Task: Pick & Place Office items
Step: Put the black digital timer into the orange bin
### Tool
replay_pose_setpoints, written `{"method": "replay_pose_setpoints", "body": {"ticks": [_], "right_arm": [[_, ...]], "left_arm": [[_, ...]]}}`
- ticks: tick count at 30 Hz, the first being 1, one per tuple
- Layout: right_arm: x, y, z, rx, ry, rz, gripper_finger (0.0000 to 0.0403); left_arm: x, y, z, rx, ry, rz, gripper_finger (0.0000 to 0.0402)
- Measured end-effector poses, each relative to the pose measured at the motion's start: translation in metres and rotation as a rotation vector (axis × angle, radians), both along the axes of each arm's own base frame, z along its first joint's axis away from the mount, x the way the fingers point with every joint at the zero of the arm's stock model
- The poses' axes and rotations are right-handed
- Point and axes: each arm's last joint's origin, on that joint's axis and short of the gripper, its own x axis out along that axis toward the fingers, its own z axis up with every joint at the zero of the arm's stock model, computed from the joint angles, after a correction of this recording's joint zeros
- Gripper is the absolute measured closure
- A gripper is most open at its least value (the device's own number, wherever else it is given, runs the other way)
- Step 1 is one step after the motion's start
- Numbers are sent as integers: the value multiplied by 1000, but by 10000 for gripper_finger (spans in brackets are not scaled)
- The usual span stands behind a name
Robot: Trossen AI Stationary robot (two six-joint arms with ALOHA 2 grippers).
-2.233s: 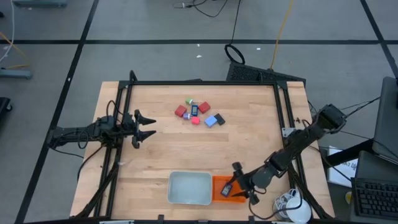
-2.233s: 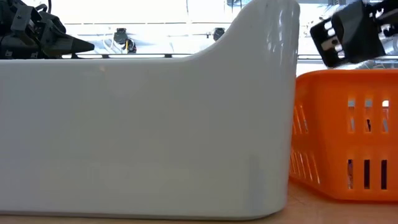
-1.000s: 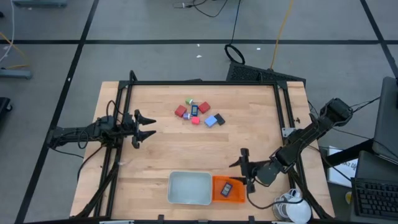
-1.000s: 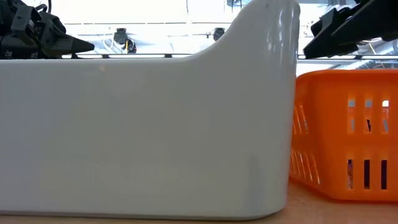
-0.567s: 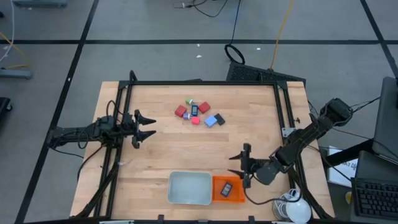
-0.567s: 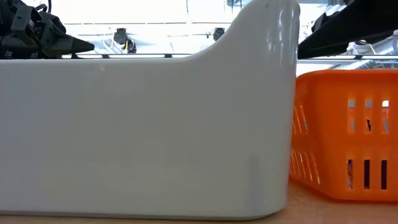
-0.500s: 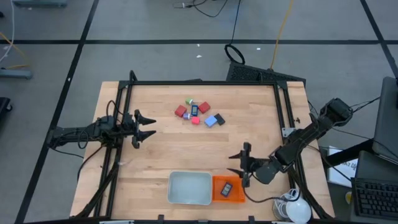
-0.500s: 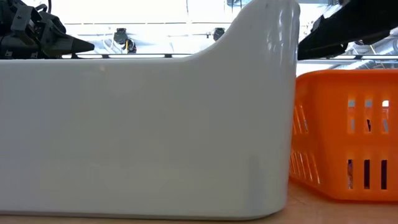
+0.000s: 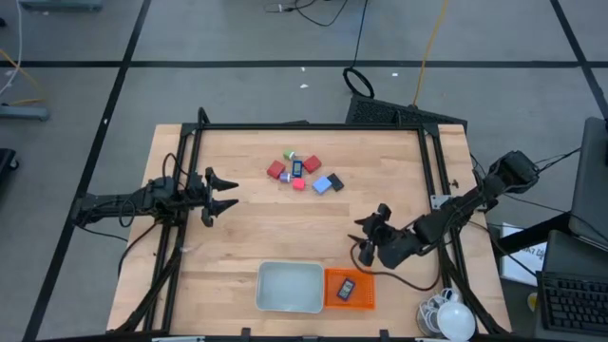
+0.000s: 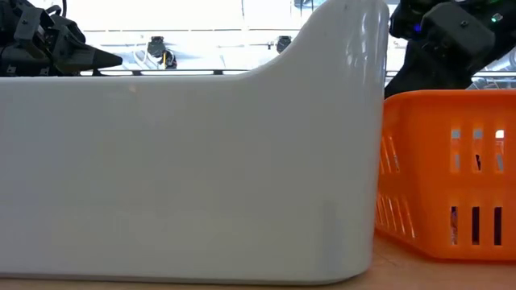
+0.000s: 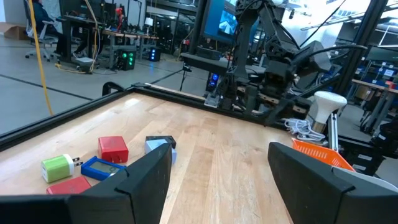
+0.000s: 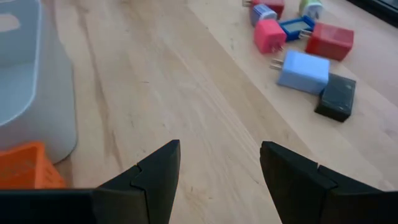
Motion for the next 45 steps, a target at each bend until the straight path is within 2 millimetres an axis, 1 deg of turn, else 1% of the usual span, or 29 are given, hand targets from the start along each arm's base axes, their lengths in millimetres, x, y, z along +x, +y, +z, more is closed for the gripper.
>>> {"method": "replay_pose_setpoints", "body": {"ticks": [10, 18, 29, 39, 45], "right_arm": [[-4, -7, -5, 29, 50, -75, 193], [-8, -16, -10, 40, 101, -158, 193], [-9, -19, -11, 38, 116, -177, 193], [-4, -32, -11, 46, 113, -243, 193], [-7, -42, -21, 36, 132, -277, 193]], "left_arm": [[0, 0, 0, 0, 0, -1, 130], [0, 0, 0, 0, 0, 0, 130], [0, 0, 0, 0, 0, 0, 130], [0, 0, 0, 0, 0, 0, 131], [0, 0, 0, 0, 0, 0, 131]]}}
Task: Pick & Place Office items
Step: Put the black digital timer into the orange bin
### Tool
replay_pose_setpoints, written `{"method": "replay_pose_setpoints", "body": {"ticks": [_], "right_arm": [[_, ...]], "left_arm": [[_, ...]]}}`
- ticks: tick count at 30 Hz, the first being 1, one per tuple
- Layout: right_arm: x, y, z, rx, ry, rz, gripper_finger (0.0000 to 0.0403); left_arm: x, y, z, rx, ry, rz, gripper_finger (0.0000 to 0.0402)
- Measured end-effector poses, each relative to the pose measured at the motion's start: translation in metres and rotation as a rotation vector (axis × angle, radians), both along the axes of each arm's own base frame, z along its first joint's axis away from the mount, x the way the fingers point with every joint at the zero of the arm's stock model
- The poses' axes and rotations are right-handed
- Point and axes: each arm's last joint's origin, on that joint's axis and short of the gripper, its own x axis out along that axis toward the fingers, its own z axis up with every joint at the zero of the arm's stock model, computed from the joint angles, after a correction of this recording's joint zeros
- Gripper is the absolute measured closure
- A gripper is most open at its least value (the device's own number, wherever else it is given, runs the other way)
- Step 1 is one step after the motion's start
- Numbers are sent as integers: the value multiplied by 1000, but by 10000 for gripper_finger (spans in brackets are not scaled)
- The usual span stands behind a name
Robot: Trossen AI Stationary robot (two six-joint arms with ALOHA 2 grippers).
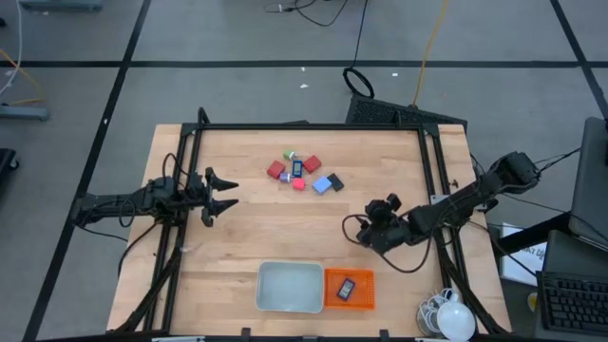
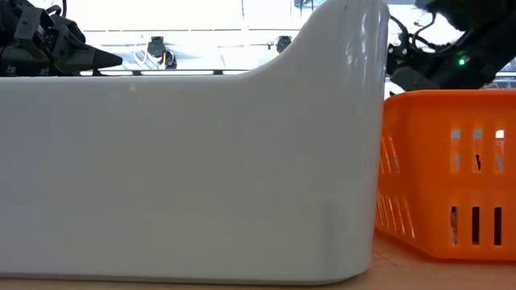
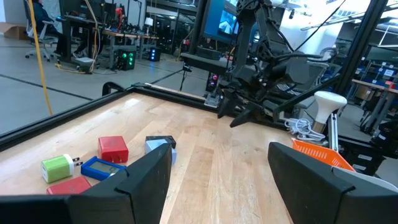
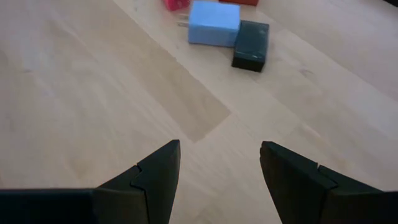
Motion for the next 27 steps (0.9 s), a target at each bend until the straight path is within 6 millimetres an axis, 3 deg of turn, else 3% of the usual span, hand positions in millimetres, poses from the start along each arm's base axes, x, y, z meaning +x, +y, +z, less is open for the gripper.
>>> {"method": "replay_pose_setpoints", "body": {"ticks": [17, 27], "right_arm": [[3, -32, -23, -57, -131, 3, 188], [22, -56, -28, -86, -155, 56, 109]], "left_arm": [[0, 0, 0, 0, 0, 0, 130], [0, 0, 0, 0, 0, 0, 131]]}}
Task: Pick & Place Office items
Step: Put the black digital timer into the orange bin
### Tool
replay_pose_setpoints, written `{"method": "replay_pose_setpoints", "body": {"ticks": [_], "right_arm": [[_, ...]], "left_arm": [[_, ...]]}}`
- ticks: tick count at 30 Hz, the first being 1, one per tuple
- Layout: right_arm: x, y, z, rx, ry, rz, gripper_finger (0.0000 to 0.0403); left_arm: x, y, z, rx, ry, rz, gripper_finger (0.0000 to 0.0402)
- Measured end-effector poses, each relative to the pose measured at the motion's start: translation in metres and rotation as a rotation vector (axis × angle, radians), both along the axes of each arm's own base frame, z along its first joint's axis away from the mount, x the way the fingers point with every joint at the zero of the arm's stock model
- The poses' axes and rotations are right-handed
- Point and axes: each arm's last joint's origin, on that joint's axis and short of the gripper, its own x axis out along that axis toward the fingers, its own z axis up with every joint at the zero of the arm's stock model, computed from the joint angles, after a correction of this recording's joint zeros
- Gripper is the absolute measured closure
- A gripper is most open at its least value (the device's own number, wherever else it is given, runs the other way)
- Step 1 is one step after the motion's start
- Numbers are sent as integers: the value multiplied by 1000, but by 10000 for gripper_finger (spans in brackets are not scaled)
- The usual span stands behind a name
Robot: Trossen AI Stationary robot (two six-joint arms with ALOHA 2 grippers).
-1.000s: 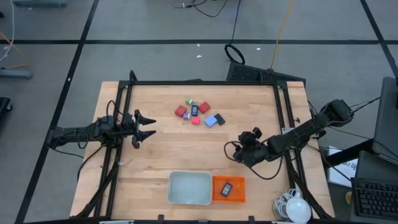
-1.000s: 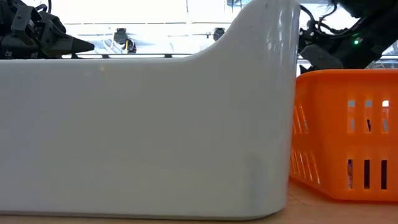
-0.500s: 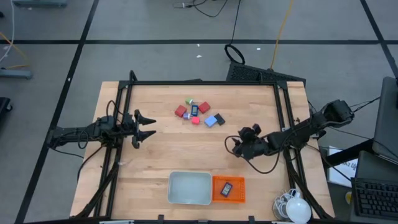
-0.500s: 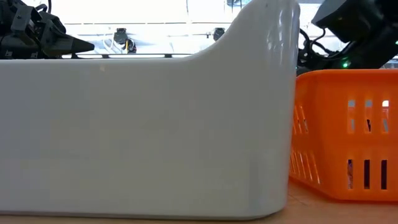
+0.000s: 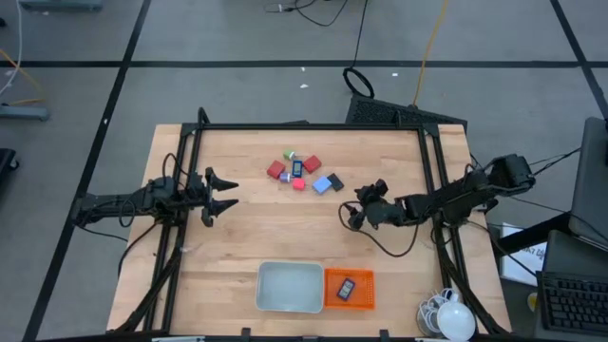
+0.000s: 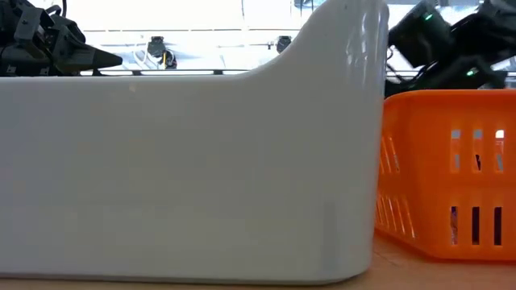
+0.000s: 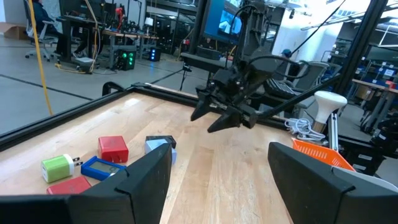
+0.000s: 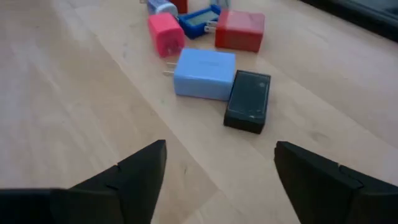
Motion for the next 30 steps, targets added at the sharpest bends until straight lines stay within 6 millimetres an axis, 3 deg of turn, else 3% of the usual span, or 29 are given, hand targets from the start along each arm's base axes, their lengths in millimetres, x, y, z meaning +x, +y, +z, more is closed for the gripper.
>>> {"method": "replay_pose_setpoints", "body": {"ticks": [10, 20, 30], "right_arm": [[9, -28, -19, 5, 41, -45, 108], [19, -32, -29, 3, 20, 15, 111], [35, -50, -48, 0, 54, -44, 112]], "left_arm": [[0, 0, 0, 0, 0, 0, 131], [0, 0, 0, 0, 0, 0, 130], [0, 0, 0, 0, 0, 0, 131]]}}
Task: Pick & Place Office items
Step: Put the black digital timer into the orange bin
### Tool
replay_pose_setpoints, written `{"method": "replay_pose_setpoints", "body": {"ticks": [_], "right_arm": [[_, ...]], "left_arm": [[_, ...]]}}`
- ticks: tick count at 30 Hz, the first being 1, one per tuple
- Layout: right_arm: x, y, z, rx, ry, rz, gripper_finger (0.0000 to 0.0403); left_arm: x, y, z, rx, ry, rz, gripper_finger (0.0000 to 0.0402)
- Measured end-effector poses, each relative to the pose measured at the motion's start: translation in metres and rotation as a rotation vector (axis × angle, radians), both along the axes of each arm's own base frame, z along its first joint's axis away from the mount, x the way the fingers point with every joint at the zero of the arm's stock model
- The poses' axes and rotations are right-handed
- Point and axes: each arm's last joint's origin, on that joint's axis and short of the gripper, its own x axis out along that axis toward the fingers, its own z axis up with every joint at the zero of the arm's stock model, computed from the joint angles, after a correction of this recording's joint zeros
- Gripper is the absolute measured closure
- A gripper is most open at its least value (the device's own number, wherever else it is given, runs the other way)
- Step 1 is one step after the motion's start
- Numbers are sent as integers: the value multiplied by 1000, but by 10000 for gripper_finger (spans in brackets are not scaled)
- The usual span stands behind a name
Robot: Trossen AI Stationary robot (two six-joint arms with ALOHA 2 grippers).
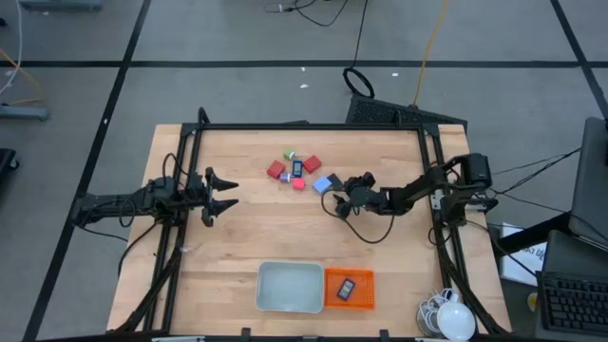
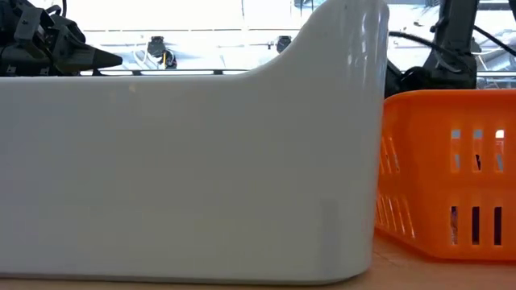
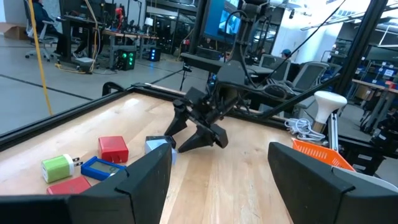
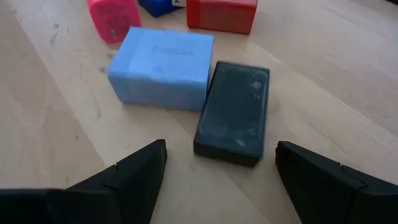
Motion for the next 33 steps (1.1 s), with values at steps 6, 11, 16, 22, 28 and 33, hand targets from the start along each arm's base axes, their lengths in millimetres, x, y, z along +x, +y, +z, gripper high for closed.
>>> {"method": "replay_pose_setpoints", "body": {"ticks": [6, 11, 16, 22, 28, 33], "right_arm": [[2, -6, -2, -4, -3, -20, 113], [1, -10, -3, -5, 4, -34, 113], [0, -12, -3, -5, 7, -41, 113], [-1, -16, -3, -5, 8, -57, 113], [-1, -19, -3, -5, 9, -70, 113], [-1, -19, -3, -5, 10, -71, 114]], "left_arm": [[0, 0, 0, 0, 0, 1, 131], [0, 0, 0, 0, 0, 1, 131], [0, 0, 0, 0, 0, 1, 130], [0, 0, 0, 0, 0, 0, 131], [0, 0, 0, 0, 0, 0, 130], [0, 0, 0, 0, 0, 1, 131]]}}
